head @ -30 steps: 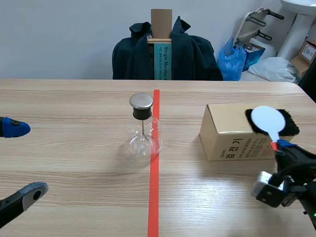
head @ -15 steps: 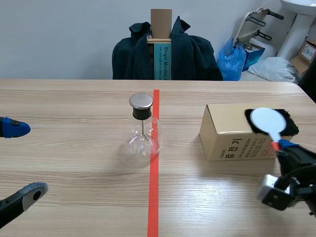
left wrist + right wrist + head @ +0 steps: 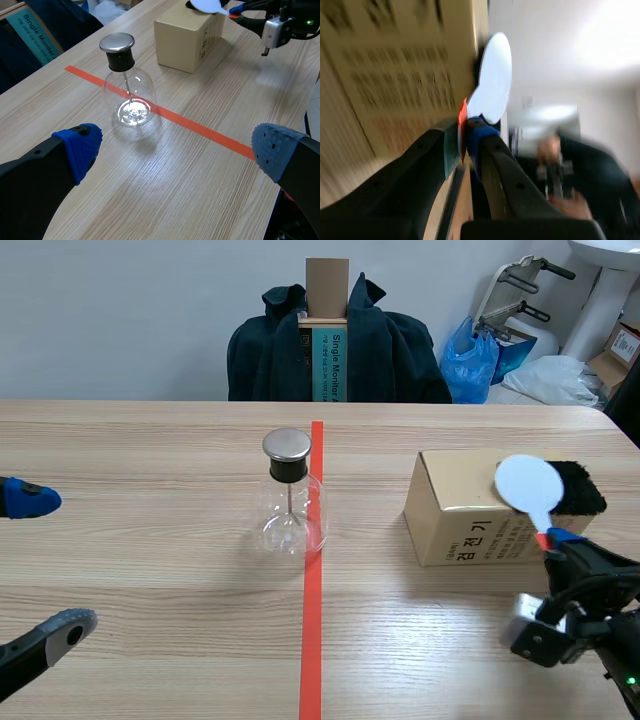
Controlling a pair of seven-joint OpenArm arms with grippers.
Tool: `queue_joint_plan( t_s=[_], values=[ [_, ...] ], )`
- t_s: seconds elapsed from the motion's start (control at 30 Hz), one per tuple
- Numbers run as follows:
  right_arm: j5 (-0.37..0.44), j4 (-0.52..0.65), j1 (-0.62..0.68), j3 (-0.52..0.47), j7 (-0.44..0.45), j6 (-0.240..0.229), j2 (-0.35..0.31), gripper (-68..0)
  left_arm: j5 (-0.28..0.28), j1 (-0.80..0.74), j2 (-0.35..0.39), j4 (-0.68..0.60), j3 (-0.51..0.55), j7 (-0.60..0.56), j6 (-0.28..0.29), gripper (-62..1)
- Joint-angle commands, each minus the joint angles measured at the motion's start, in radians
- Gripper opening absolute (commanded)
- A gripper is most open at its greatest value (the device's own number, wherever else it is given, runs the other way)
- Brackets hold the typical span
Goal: Do the electroscope experiment.
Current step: 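Rub the plate on the fur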
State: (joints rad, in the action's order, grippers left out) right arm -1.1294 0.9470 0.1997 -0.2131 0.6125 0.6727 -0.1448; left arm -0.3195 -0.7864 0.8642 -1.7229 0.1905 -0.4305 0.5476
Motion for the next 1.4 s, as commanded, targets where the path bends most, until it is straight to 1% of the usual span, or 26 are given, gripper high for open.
queue_joint_plan(
  t_s=[0.0,0.03,0.07,0.13,0.17,0.2,0.23,0.3,0.33,0.37,0.4,0.47,0.5,0.53,0.57,0.6,0.67,0.7,0.73,0.83,0.87,0.9,1.0,1.07,1.23,1.37],
  values=[
    [0.007,0.007,0.002,-0.011,-0.045,-0.018,-0.031,-66.9,-0.013,0.003,-0.005,-0.006,0.005,-0.014,-0.002,1.4],
    [0.007,0.007,0.002,-0.011,-0.021,-0.029,-0.035,-66.9,-0.013,0.003,-0.005,-0.006,0.005,-0.014,-0.002,1.4],
    [0.006,0.007,0.002,-0.011,0.037,-0.039,-0.037,-66.9,-0.013,0.003,-0.005,-0.006,0.005,-0.014,-0.002,1.4],
    [0.003,0.007,0.0,-0.008,0.168,-0.037,-0.037,-66.9,-0.013,0.003,-0.005,-0.006,0.005,-0.014,-0.002,1.4],
    [0.004,0.007,-0.001,-0.008,0.196,-0.035,-0.034,-66.9,-0.013,0.003,-0.005,-0.006,0.005,-0.014,-0.002,1.4],
    [0.005,0.007,-0.001,-0.008,0.185,-0.025,-0.029,-66.9,-0.013,0.003,-0.005,-0.006,0.005,-0.014,-0.002,1.4],
    [0.008,0.007,0.0,-0.008,0.134,-0.009,-0.026,-66.9,-0.013,0.003,-0.005,-0.006,0.005,-0.014,-0.002,1.4],
    [0.007,0.007,0.0,-0.013,0.0,-0.008,-0.024,-66.9,-0.013,0.003,-0.005,-0.006,0.005,-0.014,-0.002,1.4],
    [0.006,0.007,0.002,-0.018,-0.04,-0.012,-0.028,-66.9,-0.013,0.003,-0.005,-0.006,0.005,-0.014,-0.002,1.4],
    [-0.001,0.007,0.003,-0.021,-0.037,-0.016,-0.035,-66.9,-0.013,0.003,-0.005,-0.006,0.005,-0.014,-0.002,1.4],
    [-0.013,0.007,0.003,-0.021,0.0,-0.016,-0.042,-66.9,-0.013,0.003,-0.005,-0.006,0.005,-0.014,-0.002,1.4],
    [-0.019,0.007,0.0,-0.021,0.13,-0.011,-0.043,-66.9,-0.013,0.003,-0.005,-0.006,0.005,-0.014,-0.002,1.4],
    [-0.019,0.007,-0.003,-0.021,0.175,-0.008,-0.043,-66.9,-0.013,0.003,-0.005,-0.006,0.005,-0.014,-0.002,1.4],
    [-0.018,0.007,-0.004,-0.021,0.188,-0.008,-0.04,-66.9,-0.013,0.003,-0.005,-0.006,0.005,-0.014,-0.002,1.4],
    [-0.006,0.007,-0.004,-0.022,0.161,-0.002,-0.037,-66.9,-0.013,0.003,-0.005,-0.006,0.005,-0.014,-0.002,1.4],
    [0.003,0.007,-0.003,-0.022,0.097,0.014,-0.035,-66.9,-0.013,0.003,-0.005,-0.006,0.005,-0.014,-0.002,1.4],
    [0.008,0.007,0.0,-0.029,-0.032,0.016,-0.033,-66.9,-0.013,0.003,-0.005,-0.006,0.005,-0.014,-0.002,1.4],
    [0.006,0.007,0.0,-0.033,-0.045,0.013,-0.034,-66.9,-0.013,0.003,-0.005,-0.006,0.005,-0.014,-0.002,1.4],
    [0.002,0.007,0.003,-0.034,-0.019,0.007,-0.035,-66.9,-0.013,0.003,-0.005,-0.006,0.005,-0.013,-0.002,1.4],
    [-0.008,0.007,-0.001,-0.031,0.133,0.008,-0.032,-66.9,-0.013,0.003,-0.005,-0.006,0.005,-0.014,-0.002,1.4],
    [-0.008,0.007,-0.001,-0.027,0.148,0.009,-0.031,-66.9,-0.013,0.003,-0.005,-0.006,0.005,-0.013,-0.002,1.4],
    [-0.005,0.007,-0.003,-0.028,0.139,0.016,-0.028,-66.9,-0.013,0.003,-0.005,-0.006,0.005,-0.013,-0.002,1.4],
    [0.008,0.007,0.004,-0.03,-0.002,0.01,-0.028,-66.9,-0.013,0.003,-0.005,-0.006,0.005,-0.013,-0.002,1.4],
    [0.002,0.007,0.008,-0.03,-0.014,-0.015,-0.036,-66.9,-0.013,0.002,-0.005,-0.006,0.005,-0.013,-0.002,1.4],
    [-0.008,0.007,0.005,-0.028,0.163,-0.019,-0.04,-66.9,-0.013,0.002,-0.005,-0.006,0.005,-0.013,-0.002,1.4],
    [-0.008,0.007,0.005,-0.028,0.227,-0.01,-0.041,-66.9,-0.013,0.002,-0.005,-0.006,0.005,-0.013,-0.002,1.4]
  ],
)
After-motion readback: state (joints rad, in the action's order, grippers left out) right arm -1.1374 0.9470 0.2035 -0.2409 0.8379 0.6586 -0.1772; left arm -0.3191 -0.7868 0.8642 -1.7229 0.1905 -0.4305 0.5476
